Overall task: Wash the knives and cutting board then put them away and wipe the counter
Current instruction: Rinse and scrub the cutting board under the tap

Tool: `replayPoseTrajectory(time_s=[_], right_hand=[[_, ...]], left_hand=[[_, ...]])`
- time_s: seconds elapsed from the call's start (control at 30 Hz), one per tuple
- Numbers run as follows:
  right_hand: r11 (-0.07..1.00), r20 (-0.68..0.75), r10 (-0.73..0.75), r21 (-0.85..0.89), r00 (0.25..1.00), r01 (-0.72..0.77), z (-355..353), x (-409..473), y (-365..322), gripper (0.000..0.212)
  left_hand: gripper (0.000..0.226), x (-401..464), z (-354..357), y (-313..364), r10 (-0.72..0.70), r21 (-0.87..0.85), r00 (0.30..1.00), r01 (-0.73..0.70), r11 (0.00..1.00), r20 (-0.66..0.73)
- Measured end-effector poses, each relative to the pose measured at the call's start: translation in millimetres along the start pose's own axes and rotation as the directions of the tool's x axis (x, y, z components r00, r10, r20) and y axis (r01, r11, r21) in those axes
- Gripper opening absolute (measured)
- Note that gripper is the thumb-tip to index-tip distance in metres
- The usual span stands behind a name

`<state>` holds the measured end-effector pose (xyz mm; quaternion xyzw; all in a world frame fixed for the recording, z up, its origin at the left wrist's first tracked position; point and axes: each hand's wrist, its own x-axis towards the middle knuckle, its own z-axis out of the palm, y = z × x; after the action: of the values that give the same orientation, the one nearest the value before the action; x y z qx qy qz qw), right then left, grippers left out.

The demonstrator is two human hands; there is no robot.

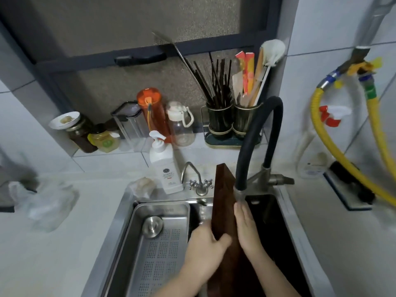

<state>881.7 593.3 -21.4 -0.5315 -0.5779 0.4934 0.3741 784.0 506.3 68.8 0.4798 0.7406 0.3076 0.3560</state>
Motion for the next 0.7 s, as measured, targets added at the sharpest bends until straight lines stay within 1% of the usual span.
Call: replayPoseTrajectory(time_s=[0.03,0.07,0.13,0.17,0.2,0.23,0.27,0.3,0.33,0.37,0.4,0.47,0.5,0.57,0.63,0.7], right_hand=[[0.997,-0.013,0.075,0.013,0.997,-0.075,-3.1,6.9,12.4,0.055],[0.988,-0.019,0.153,0.026,0.988,-0.153,-4.5,17.2,26.5,0.059],[0.95,-0.046,0.31,0.034,0.95,-0.309,-3.2,39.4,42.9,0.056],[0.932,-0.059,0.362,0.026,0.93,-0.361,0.2,49.1,45.1,0.056],[0.929,-0.047,0.37,-0.006,0.928,-0.371,4.1,55.2,41.7,0.056],[0.94,-0.034,0.333,-0.066,0.942,-0.335,9.1,58.4,31.2,0.054],[0.956,-0.026,0.262,-0.126,0.965,-0.263,14.2,59.1,17.9,0.052],[0.966,-0.029,0.211,-0.145,0.977,-0.213,19.1,56.7,3.1,0.051],[0.974,-0.022,0.173,-0.145,0.985,-0.175,22.5,50.9,-10.8,0.051],[0.979,-0.009,0.13,-0.154,0.991,-0.13,25.6,40.5,-21.2,0.051],[0.982,0.02,0.049,-0.183,0.999,-0.044,28.2,26.1,-27.1,0.053],[0.96,0.104,-0.141,-0.229,0.985,0.162,30.6,-11.3,-28.0,0.067],[0.954,0.139,-0.174,-0.222,0.975,0.202,28.3,-23.0,-24.3,0.073],[0.952,0.166,-0.182,-0.217,0.969,0.216,23.1,-18.4,-27.2,0.073],[0.962,0.167,-0.123,-0.221,0.978,0.158,24.4,10.1,-35.3,0.064],[0.981,0.149,-0.044,-0.18,0.988,0.071,25.5,39.8,-44.8,0.054]], left_hand=[[0.012,-1.5,3.9,-0.1,0.006,0.026,1.0,-0.006,1.0,0.004],[0.017,-3.2,5.7,-0.2,0.013,0.037,1.0,-0.014,0.999,0.006],[0.038,-3.5,6.5,-4.8,0.026,0.033,0.999,-0.027,0.999,0.023],[0.05,-2.9,5.9,-6.1,0.04,0.029,0.999,-0.041,0.999,0.026],[0.056,-2.5,4.6,-5.8,0.041,0.025,0.999,-0.042,0.999,0.016],[0.051,-1.7,3.3,-4.9,0.032,0.003,0.999,-0.032,0.999,-0.01],[0.038,0.2,2.7,-5.3,0.009,-0.039,0.999,-0.01,0.999,-0.04],[0.024,1.2,2.6,-4.8,-0.017,-0.092,0.998,0.012,0.996,-0.062],[0.019,1.8,2.4,-5.3,-0.045,-0.143,0.996,0.034,0.989,-0.075],[0.02,2.1,2.2,-7.0,-0.062,-0.177,0.995,0.046,0.983,-0.083],[0.022,2.4,2.9,-10.1,-0.076,-0.197,0.993,0.057,0.979,-0.09],[0.024,2.2,4.3,-16.9,-0.102,-0.245,0.989,0.072,0.967,-0.111],[0.026,2.4,4.9,-18.3,-0.107,-0.271,0.986,0.069,0.96,-0.126],[0.029,4.9,7.0,-18.2,-0.103,-0.302,0.985,0.057,0.952,-0.138],[0.032,8.0,9.2,-14.6,-0.104,-0.296,0.984,0.056,0.953,-0.146],[0.032,11.5,11.0,-11.4,-0.092,-0.303,0.986,0.045,0.952,-0.142]])
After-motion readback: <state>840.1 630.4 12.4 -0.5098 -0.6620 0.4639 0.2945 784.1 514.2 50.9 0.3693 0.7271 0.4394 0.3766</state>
